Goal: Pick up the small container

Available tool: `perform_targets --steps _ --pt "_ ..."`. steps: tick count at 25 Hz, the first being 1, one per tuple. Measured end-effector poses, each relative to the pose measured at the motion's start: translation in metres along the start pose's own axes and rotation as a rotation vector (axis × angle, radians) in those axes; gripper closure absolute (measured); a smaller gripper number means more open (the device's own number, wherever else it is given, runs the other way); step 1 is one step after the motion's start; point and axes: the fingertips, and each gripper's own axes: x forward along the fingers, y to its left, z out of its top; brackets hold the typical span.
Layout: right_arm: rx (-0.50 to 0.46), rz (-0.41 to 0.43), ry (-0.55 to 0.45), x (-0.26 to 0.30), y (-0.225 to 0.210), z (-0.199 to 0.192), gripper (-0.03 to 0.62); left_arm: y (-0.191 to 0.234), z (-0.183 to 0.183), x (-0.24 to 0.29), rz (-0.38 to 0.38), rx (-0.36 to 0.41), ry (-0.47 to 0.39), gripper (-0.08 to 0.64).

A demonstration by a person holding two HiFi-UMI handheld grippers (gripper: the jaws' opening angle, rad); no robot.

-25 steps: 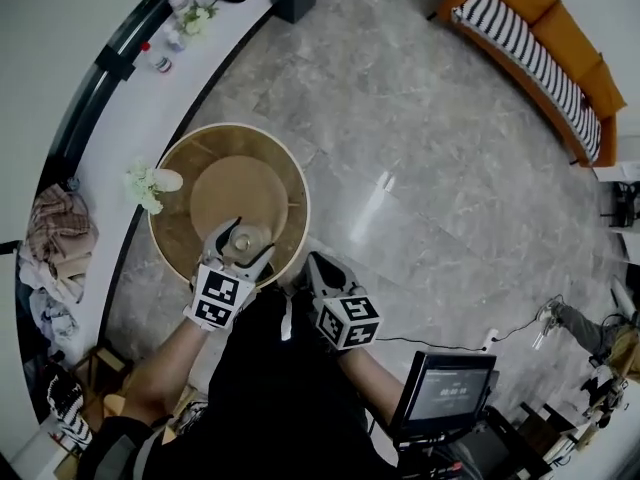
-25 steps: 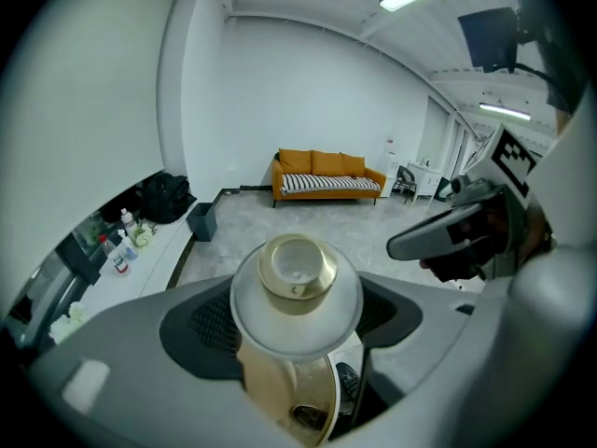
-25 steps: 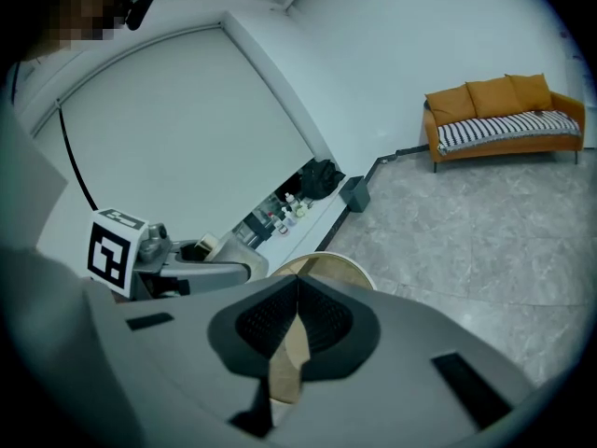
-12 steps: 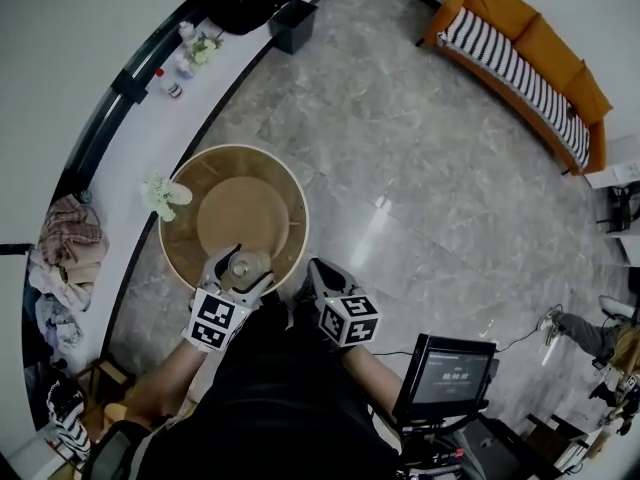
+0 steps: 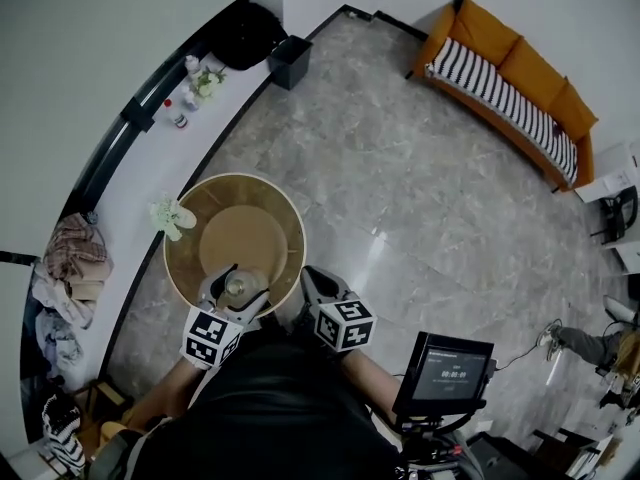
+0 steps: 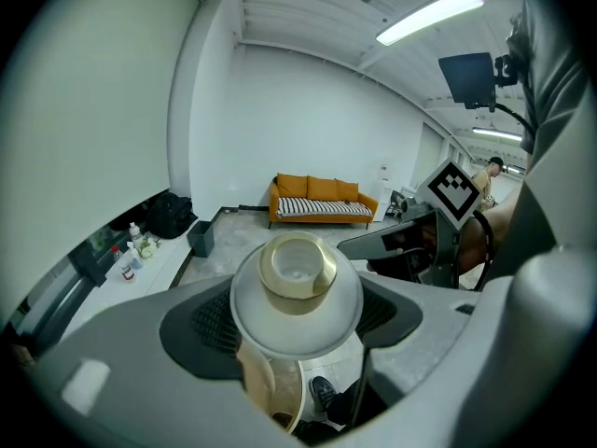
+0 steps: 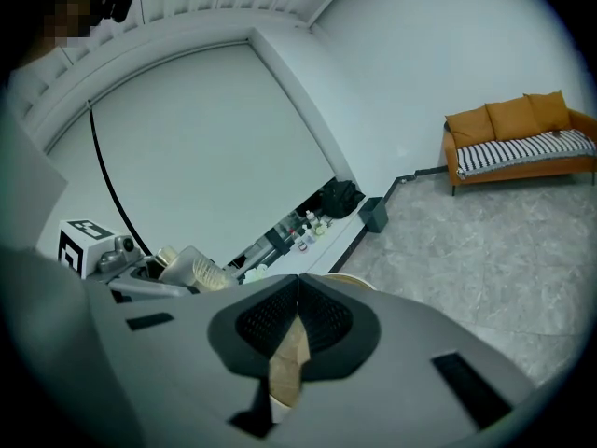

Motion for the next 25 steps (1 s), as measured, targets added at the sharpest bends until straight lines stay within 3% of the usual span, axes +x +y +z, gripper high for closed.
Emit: perform_targets --steps 15,25 --pt "-0.043 0.002 -0.061 -0.008 0.010 0.025 0.586 0.021 0.007 -0.020 0.033 -0.058 -0.049 0.232" --pt "-0.094 0.006 -0.033 -0.002 0.018 0.015 0.586 0.023 0.006 -0.012 0.027 -0.084 -0.046 0.230"
